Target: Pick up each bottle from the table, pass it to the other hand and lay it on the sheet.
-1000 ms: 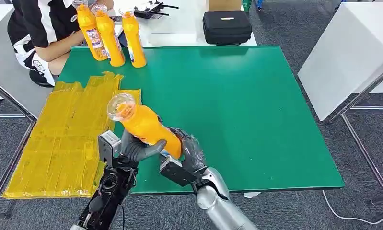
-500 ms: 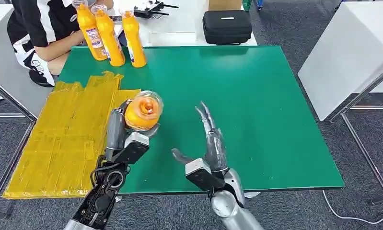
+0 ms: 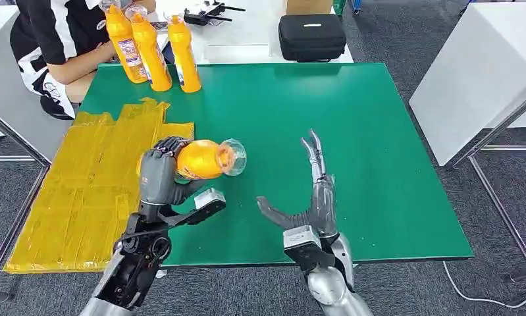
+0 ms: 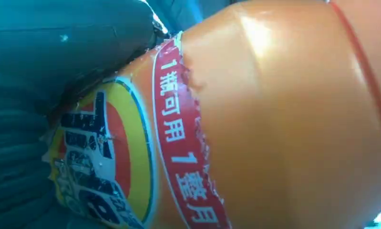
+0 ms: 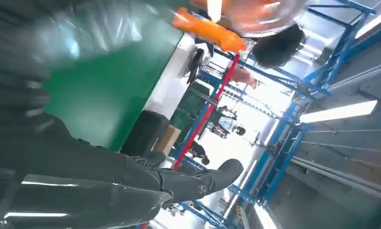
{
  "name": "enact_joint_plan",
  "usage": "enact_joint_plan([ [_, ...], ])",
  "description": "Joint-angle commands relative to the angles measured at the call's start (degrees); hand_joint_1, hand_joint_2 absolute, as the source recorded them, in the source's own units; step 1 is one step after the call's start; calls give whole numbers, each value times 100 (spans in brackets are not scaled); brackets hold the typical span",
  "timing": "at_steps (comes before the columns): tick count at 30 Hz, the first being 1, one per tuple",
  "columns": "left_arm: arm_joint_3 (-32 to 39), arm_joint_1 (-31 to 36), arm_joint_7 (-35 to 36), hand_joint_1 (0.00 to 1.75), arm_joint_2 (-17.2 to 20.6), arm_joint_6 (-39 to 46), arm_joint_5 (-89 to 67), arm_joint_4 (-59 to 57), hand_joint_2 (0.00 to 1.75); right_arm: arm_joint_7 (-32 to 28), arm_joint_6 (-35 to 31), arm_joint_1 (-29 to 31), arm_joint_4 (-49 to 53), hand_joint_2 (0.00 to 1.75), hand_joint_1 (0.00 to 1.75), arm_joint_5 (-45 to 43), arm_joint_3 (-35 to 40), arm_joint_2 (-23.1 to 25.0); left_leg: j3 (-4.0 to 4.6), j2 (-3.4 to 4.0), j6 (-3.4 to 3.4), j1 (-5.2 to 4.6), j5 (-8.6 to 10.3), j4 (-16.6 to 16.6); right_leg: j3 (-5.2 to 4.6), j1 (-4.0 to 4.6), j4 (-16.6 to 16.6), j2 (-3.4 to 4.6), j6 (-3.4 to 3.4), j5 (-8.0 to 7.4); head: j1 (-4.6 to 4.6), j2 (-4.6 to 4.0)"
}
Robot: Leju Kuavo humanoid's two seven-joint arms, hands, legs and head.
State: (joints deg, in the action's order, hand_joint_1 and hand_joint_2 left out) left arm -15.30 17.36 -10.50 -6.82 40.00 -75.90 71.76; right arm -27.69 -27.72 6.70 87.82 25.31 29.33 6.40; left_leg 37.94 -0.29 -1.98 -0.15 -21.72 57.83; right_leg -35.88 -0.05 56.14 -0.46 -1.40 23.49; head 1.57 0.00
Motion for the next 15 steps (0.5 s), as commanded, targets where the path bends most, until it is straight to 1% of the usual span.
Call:
enact_joint_plan([
  [1,-3972,2190,4373,175,1921,-542,-1410,-2119,175,-40,-65,279,-222,175,0,-191,-221,-123,-18,-47,15,6,3,3,31,5,7,-45,5,15,0,0],
  [2,-3988,2284,4254,175,1887,-630,-1410,-2395,175,-56,-67,286,-245,175,0,-203,-227,-124,-10,-61,11,6,9,3,19,4,7,-61,3,14,-4,0],
  [3,-4210,2633,3821,175,1871,-1167,-1410,-3237,175,-119,-53,300,-315,175,0,-279,-289,-111,-13,-34,14,5,12,-4,8,2,-2,-36,6,4,-2,0],
  [4,-4033,2770,3522,175,1821,-1100,-1410,-3736,175,-156,-40,303,-355,175,0,-305,-334,-100,-31,-36,22,6,12,-7,25,2,-2,-36,12,6,0,0],
  [5,-3831,3053,2947,175,1779,-1648,-1410,-4528,175,-194,-23,266,-373,175,0,-291,-410,-80,-29,-21,18,3,15,-11,22,0,-7,-22,18,-5,4,0],
  [6,-3862,3204,2777,175,1830,-1639,-1410,-4844,175,-221,-4,237,-369,175,0,-276,-442,-77,-45,-21,23,6,13,-11,42,2,-8,-21,19,-3,4,0],
  [7,-3875,3300,2654,175,1884,-1790,-1410,-5062,175,-234,1,210,-366,175,0,-275,-465,-78,-26,-6,19,7,18,-6,21,2,-4,-9,16,-9,0,0],
  [8,-4028,3393,2622,175,1937,-1956,-1410,-5236,175,-254,14,181,-364,175,0,-274,-491,-70,-58,1,28,10,9,-5,53,4,-5,-1,17,-1,-2,0],
  [9,-4107,3453,2535,175,1985,-2091,-1410,-5352,175,-277,31,155,-370,175,0,-268,-525,-50,-34,12,23,12,15,-1,30,6,-1,10,16,-8,-7,0],
  [10,-3985,3472,2338,175,1995,-2143,-1378,-5391,175,-277,26,136,-374,175,0,-268,-542,-37,-47,37,29,13,5,2,39,7,5,35,20,-6,-7,0],
  [12,-3972,3480,2324,175,1991,-2147,-1382,-5395,175,-277,25,134,-373,175,0,-267,-543,-35,-23,54,30,12,10,1,5,6,9,56,33,-28,-2,0],
  [13,-3966,3481,2325,175,1971,-2163,-1386,-5394,175,-277,24,134,-371,175,0,-267,-543,-31,-15,51,29,11,15,-1,-2,6,7,49,33,-30,-2,0],
  [15,-3954,3469,2345,175,1933,-2199,-1408,-5378,175,-279,25,138,-366,175,0,-264,-544,-26,-45,37,38,14,-1,6,30,8,15,35,35,-7,-2,0],
])
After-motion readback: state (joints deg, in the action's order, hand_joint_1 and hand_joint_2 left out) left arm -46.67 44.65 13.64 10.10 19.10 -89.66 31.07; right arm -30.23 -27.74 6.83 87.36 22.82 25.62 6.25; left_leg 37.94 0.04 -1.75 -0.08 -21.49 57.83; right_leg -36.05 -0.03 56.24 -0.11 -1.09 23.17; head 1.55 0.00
